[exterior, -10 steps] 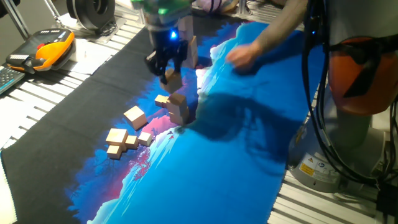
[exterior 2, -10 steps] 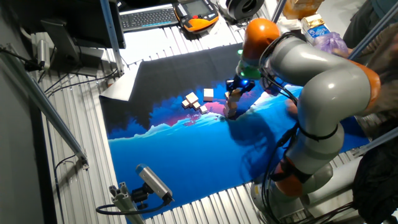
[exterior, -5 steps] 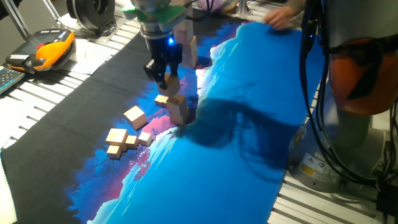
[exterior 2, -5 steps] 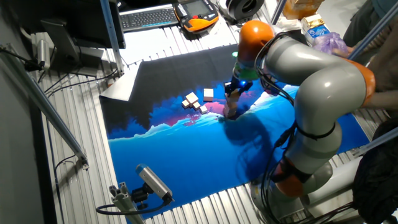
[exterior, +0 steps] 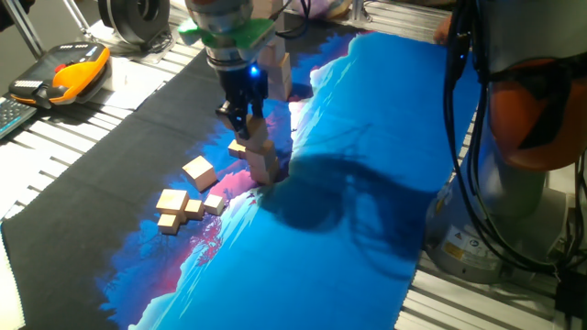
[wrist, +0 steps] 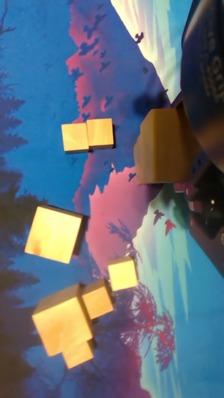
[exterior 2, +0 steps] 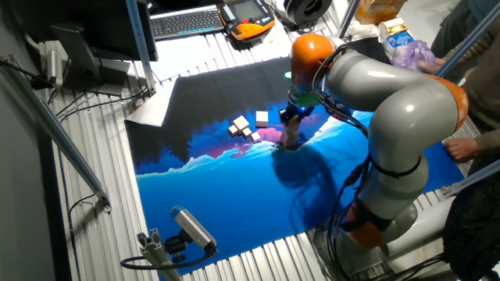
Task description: Stack the blocks in a vertical line of five
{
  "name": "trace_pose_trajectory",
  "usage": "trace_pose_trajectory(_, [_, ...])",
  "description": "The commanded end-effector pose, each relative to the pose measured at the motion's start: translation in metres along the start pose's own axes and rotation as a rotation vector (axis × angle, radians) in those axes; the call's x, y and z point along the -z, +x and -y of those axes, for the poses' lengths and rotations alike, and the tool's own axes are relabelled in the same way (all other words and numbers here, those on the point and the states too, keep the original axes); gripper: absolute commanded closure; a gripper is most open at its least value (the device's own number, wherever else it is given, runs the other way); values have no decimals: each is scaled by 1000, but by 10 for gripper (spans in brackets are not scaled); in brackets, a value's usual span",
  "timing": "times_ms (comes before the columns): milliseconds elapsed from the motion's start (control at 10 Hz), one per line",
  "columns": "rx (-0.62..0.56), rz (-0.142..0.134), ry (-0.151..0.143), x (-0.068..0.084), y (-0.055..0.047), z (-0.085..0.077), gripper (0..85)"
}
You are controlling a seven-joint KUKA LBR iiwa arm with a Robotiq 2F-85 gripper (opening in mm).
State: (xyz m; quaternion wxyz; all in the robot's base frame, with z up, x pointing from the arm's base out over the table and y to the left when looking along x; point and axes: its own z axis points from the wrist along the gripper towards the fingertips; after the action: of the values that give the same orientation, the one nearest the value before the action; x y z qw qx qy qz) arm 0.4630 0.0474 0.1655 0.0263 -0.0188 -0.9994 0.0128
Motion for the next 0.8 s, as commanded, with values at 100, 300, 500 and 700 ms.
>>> trace_pose_trajectory(100, [20, 3, 15, -4, 2, 0, 850])
trace_pose_trajectory(300, [23, 8, 14, -10, 6, 2, 850])
trace_pose_trajectory(500, [22, 9, 10, -12, 7, 1, 850])
trace_pose_trajectory(700, [20, 3, 6, -13, 7, 2, 850])
